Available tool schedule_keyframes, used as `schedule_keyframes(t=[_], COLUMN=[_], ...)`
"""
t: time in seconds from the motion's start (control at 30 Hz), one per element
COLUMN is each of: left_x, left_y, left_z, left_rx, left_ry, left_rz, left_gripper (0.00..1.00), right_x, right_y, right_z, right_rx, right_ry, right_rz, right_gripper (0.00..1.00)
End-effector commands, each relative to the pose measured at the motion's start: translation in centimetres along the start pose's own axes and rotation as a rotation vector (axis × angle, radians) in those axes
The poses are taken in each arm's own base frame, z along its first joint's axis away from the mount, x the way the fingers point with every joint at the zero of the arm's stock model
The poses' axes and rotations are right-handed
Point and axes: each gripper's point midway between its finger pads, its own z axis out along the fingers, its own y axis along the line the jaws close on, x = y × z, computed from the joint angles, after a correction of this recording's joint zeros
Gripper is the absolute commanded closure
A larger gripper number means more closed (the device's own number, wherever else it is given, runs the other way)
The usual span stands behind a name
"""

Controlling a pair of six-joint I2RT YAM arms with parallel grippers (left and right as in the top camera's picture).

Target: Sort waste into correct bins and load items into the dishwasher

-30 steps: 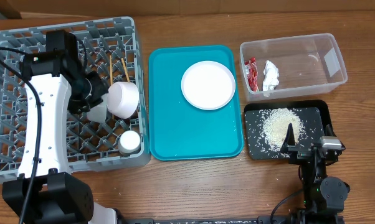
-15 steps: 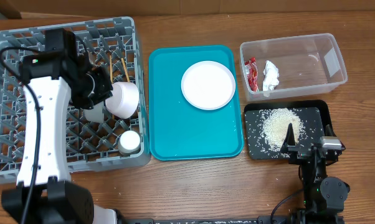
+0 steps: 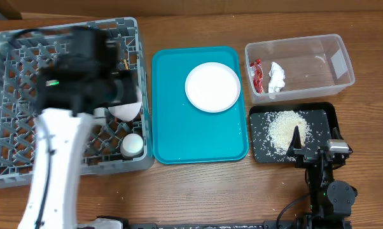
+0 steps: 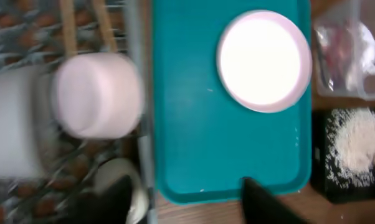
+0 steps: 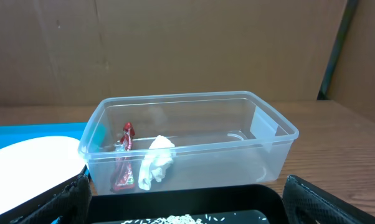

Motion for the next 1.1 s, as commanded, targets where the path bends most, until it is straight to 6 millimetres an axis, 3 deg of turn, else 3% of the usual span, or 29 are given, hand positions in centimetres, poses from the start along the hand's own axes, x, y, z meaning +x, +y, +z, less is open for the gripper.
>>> schedule_keyframes(t=[0.0,0.03,0.13,0.17,0.3,0.4,0.5,0.6,0.63,0.67,0.7,0.8,0.93,1.07], left_x=[1.8,2.0,2.0,1.6,1.7,2.5,3.3,4.0,4.1,4.3,4.6,5.3,6.0,4.5], left_y=[-4.2,-5.2,-6.9,-7.5,-7.6,-7.3,-6.9,-6.5,-6.3,-6.0,-5.5,-3.9,-2.0,-2.4], left_z=[4.9,6.3,10.5,13.4,20.2,23.9,26.2,27.7,27.9,28.1,28.2,27.7,26.2,23.3], left_rx=[0.012,0.02,0.025,0.02,-0.006,-0.027,-0.048,-0.063,-0.073,-0.088,-0.116,-0.196,-0.294,-0.296], left_ry=[0.078,0.089,0.107,0.119,0.16,0.194,0.224,0.244,0.247,0.252,0.258,0.282,0.307,0.263], left_rz=[0.147,0.17,0.142,0.099,0.043,0.013,-0.018,-0.024,-0.027,-0.028,-0.024,-0.01,0.01,0.025], left_gripper=[0.14,0.17,0.37,0.38,0.43,0.44,0.44,0.45,0.5,0.6,0.77,0.96,0.96,0.96], right_x=[0.2,0.2,0.2,0.2,0.2,0.2,0.2,0.2,0.2,0.2,0.2,0.2,0.2,0.2], right_y=[0.0,0.0,0.0,0.0,0.0,0.0,0.0,0.0,0.0,0.0,0.0,0.0,0.0,0.0], right_z=[0.0,0.0,0.0,0.0,0.0,0.0,0.0,0.0,0.0,0.0,0.0,0.0,0.0,0.0], right_rx=[0.002,0.002,0.002,0.002,0.002,0.002,0.002,0.002,0.002,0.002,0.002,0.002,0.002,0.002], right_ry=[-0.004,-0.004,-0.004,-0.004,-0.004,-0.004,-0.004,-0.004,-0.004,-0.004,-0.004,-0.004,-0.004,-0.004], right_rz=[-0.003,-0.003,-0.003,-0.003,-0.003,-0.003,-0.003,-0.003,-0.003,-0.003,-0.003,-0.003,-0.003,-0.003], right_gripper=[0.0,0.0,0.0,0.0,0.0,0.0,0.0,0.0,0.0,0.0,0.0,0.0,0.0,0.0])
